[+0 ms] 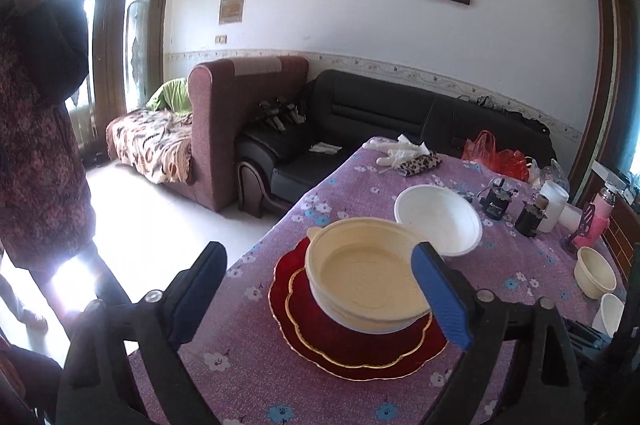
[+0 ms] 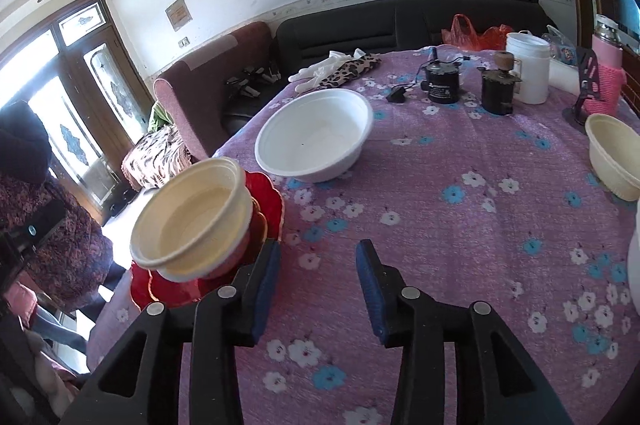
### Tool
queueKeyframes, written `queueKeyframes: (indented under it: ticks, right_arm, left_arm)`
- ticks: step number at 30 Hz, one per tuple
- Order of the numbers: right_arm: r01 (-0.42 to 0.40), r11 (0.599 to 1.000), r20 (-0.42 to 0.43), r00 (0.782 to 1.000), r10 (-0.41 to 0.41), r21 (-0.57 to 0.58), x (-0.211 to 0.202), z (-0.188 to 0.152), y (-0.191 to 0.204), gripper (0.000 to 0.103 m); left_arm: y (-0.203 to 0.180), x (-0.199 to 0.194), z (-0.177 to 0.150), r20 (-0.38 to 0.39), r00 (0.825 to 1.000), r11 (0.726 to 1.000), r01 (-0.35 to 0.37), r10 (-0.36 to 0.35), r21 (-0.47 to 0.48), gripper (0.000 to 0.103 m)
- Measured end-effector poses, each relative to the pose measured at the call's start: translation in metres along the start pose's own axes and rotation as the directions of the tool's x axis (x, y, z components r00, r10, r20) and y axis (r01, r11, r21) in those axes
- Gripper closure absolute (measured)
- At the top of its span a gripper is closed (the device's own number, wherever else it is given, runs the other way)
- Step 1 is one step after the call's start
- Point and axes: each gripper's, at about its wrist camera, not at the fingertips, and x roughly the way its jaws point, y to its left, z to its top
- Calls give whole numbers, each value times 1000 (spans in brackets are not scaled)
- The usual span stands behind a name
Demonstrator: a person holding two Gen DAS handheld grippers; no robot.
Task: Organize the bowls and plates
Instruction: 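Lower the beige bowl into the white bowl and open both grippers, then withdraw both tools and swing them toward the white bowl by the brick wall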
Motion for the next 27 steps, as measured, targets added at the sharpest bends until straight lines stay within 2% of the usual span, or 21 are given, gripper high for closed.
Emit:
queueKeyframes:
  ticks: [4, 10, 15, 27]
  right_arm:
    - [35, 999, 12, 999, -35, -5, -20, -18, -21, 53]
    - [50, 998, 20, 999, -50, 30, -38, -34, -50, 48]
    - [44, 996, 38, 998, -47, 77, -53, -40, -70, 47]
    - [85, 979, 85, 991, -103, 186, -91, -48, -128, 45]
  left_arm:
    - [-27, -12, -2, 17, 999, 998, 32, -33, 45, 0]
    - [-72, -11, -20, -70, 997, 987, 55, -45, 151, 0]
    - [-105, -18, -35, -77, 996, 969, 55, -37, 239, 0]
    - [-155, -19, -49, -108, 991, 936, 115, -84, 332, 0]
